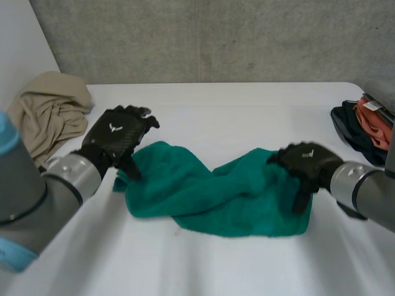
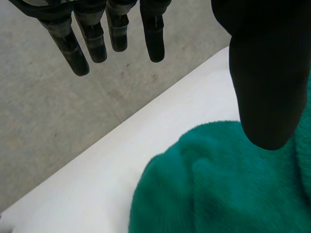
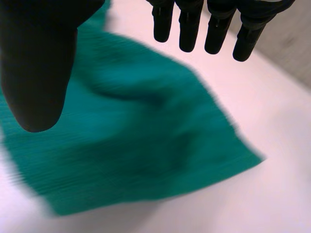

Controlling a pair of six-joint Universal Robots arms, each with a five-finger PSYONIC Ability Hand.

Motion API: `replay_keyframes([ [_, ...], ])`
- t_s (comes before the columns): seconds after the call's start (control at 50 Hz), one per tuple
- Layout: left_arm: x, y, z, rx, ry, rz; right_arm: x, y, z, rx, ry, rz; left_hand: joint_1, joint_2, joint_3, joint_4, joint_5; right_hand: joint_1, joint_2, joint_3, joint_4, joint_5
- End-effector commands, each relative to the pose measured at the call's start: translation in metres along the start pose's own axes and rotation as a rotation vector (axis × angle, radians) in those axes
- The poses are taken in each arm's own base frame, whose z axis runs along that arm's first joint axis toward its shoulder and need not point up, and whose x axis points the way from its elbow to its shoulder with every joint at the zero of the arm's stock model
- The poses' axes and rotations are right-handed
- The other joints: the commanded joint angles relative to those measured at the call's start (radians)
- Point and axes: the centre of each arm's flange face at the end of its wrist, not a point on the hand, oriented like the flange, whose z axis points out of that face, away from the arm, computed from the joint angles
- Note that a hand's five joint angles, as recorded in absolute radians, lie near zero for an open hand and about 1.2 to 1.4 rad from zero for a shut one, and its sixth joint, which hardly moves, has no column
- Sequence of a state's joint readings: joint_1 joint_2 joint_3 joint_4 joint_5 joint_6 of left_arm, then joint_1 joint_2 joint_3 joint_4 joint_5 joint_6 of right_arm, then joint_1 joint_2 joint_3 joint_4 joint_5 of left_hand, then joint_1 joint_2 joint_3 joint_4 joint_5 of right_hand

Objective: Fold the laundry.

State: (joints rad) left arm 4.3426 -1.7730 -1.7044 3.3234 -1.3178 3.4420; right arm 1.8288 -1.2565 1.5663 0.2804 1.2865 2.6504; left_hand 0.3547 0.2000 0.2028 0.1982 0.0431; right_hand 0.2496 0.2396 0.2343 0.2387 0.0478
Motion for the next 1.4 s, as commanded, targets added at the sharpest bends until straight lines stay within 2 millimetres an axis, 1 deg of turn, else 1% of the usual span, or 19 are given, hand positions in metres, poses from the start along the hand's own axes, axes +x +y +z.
replay_keyframes([
  [0.02, -0.018, 0.0, 0.029, -0.072, 0.104, 0.045, -0.036, 0.023, -0.019, -0.09, -0.091, 0.048, -0.18, -0.025, -0.028, -0.024, -0.043, 0.051, 0.061, 0.066, 0.062, 0.078],
  [0.18, -0.036, 0.033, 0.061, -0.23, 0.202, 0.096, -0.062, 0.039, -0.012, 0.055, -0.044, 0.059, -0.18, -0.025, -0.028, -0.024, -0.043, 0.224, 0.234, 0.24, 0.235, 0.252],
  [0.34, -0.047, 0.067, 0.079, -0.316, 0.221, 0.172, -0.083, 0.063, 0.0, 0.041, -0.011, 0.049, -0.18, -0.025, -0.028, -0.024, -0.043, 0.339, 0.349, 0.354, 0.35, 0.366],
  [0.56, -0.045, 0.084, 0.093, -0.282, 0.162, 0.194, -0.084, 0.065, 0.012, 0.088, 0.014, 0.024, -0.18, -0.025, -0.028, -0.024, -0.043, 0.535, 0.545, 0.551, 0.546, 0.563],
  [0.62, -0.046, 0.085, 0.096, -0.268, 0.143, 0.188, -0.085, 0.067, 0.017, 0.092, 0.015, 0.015, -0.033, 0.121, 0.119, 0.123, 0.104, 0.664, 0.674, 0.68, 0.675, 0.692],
  [0.64, -0.046, 0.086, 0.096, -0.265, 0.14, 0.184, -0.085, 0.068, 0.019, 0.098, 0.018, 0.006, 0.049, 0.203, 0.201, 0.205, 0.186, 0.798, 0.808, 0.814, 0.809, 0.826],
  [0.7, -0.045, 0.085, 0.096, -0.256, 0.13, 0.167, -0.084, 0.066, 0.021, 0.111, 0.027, -0.009, 0.547, 0.702, 0.699, 0.704, 0.684, 1.145, 1.155, 1.161, 1.156, 1.173],
  [0.72, -0.046, 0.082, 0.096, -0.243, 0.12, 0.163, -0.082, 0.064, 0.023, 0.123, 0.043, -0.021, 0.874, 1.029, 1.026, 1.031, 1.011, 1.147, 1.157, 1.162, 1.158, 1.174],
  [0.74, -0.048, 0.078, 0.095, -0.228, 0.112, 0.166, -0.079, 0.061, 0.023, 0.133, 0.055, -0.027, 1.02, 1.175, 1.172, 1.176, 1.157, 1.147, 1.157, 1.162, 1.158, 1.174],
  [0.76, -0.049, 0.074, 0.095, -0.213, 0.104, 0.165, -0.077, 0.058, 0.023, 0.144, 0.068, -0.034, 1.041, 1.196, 1.193, 1.198, 1.178, 1.147, 1.157, 1.162, 1.158, 1.174],
  [0.9, -0.059, 0.027, 0.075, -0.082, 0.005, 0.166, -0.038, 0.015, 0.013, 0.25, 0.181, -0.062, 1.042, 1.196, 1.193, 1.198, 1.179, 1.147, 1.157, 1.162, 1.158, 1.174],
  [0.96, -0.064, -0.006, 0.051, -0.021, -0.044, 0.164, -0.017, -0.011, -0.003, 0.255, 0.202, -0.077, 1.042, 1.196, 1.193, 1.198, 1.179, 1.147, 1.157, 1.162, 1.158, 1.174],
  [1.04, -0.064, -0.028, 0.025, 0.023, -0.076, 0.157, 0.002, -0.028, -0.017, 0.245, 0.194, -0.068, 1.042, 1.196, 1.193, 1.198, 1.179, 1.147, 1.157, 1.162, 1.158, 1.174],
  [1.14, -0.061, -0.024, 0.013, 0.017, -0.069, 0.132, -0.001, -0.022, -0.009, 0.192, 0.071, -0.077, 1.042, 1.196, 1.193, 1.198, 1.179, 1.147, 1.157, 1.162, 1.158, 1.174],
  [1.32, -0.047, 0.011, 0.001, -0.104, -0.029, 0.094, 0.018, -0.005, 0.004, 0.095, 0.105, -0.12, 1.042, 1.196, 1.193, 1.198, 1.179, 1.147, 1.157, 1.162, 1.158, 1.174],
  [1.34, -0.049, 0.013, 0.003, -0.1, -0.034, 0.1, 0.019, -0.005, 0.005, 0.092, 0.105, -0.121, 0.917, 1.072, 1.069, 1.073, 1.054, 1.147, 1.157, 1.162, 1.158, 1.174],
  [1.36, -0.049, 0.016, 0.006, -0.097, -0.035, 0.107, 0.02, -0.003, 0.006, 0.09, 0.104, -0.119, 0.64, 0.794, 0.791, 0.796, 0.777, 1.147, 1.157, 1.162, 1.158, 1.174],
  [1.38, -0.049, 0.028, 0.014, -0.111, -0.035, 0.115, 0.02, -0.001, 0.009, 0.086, 0.1, -0.117, 0.061, 0.216, 0.213, 0.218, 0.198, 1.147, 1.157, 1.162, 1.158, 1.174],
  [1.4, -0.049, 0.034, 0.018, -0.119, -0.034, 0.121, 0.019, 0.001, 0.012, 0.082, 0.097, -0.116, -0.119, 0.036, 0.033, 0.038, 0.018, 1.147, 1.157, 1.162, 1.158, 1.174],
])
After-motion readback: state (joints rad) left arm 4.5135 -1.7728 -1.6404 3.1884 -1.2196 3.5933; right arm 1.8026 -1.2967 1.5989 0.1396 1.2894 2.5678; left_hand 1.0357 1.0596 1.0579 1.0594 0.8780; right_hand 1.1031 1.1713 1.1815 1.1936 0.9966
